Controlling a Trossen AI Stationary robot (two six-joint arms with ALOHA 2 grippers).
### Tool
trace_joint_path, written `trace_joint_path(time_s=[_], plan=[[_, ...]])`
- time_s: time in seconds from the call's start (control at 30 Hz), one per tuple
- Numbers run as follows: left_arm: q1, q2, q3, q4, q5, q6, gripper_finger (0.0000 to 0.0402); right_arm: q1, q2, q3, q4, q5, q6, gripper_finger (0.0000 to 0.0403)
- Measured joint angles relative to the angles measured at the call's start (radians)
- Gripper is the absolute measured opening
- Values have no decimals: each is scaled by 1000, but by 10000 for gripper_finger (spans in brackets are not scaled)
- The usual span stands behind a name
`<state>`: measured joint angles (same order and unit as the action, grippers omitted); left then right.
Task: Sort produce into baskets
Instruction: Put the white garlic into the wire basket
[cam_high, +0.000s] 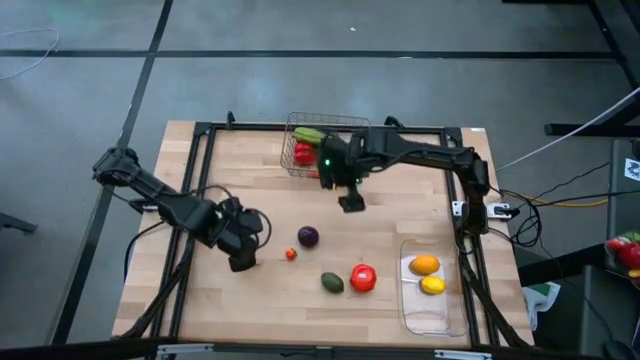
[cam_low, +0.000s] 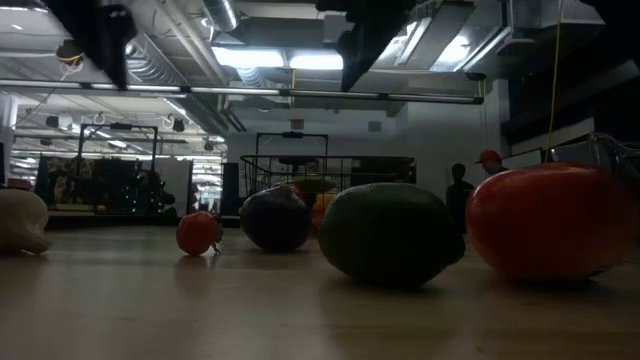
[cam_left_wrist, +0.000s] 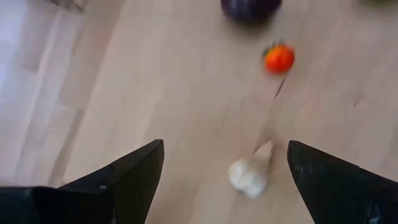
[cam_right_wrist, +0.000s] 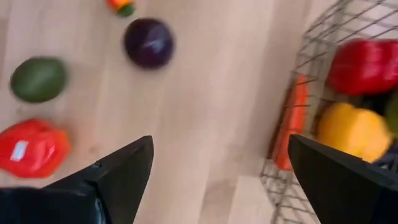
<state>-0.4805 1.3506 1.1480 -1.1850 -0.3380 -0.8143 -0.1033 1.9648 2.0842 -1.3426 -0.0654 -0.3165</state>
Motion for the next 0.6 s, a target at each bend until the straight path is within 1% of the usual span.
trace_joint_path(time_s=[0.1,0.2,0.47,0.6], plan=[[-27,0,-72,16,15,-34,335,46,0,0,-27,0,28,367],[-53,0,-133,34,36,-71,335,93,0,0,-16,0,59,367],[-105,0,-310,275,67,-114,335,202,0,0,2,0,134,367],[-114,0,-364,315,68,-161,335,247,0,0,-2,0,162,367]])
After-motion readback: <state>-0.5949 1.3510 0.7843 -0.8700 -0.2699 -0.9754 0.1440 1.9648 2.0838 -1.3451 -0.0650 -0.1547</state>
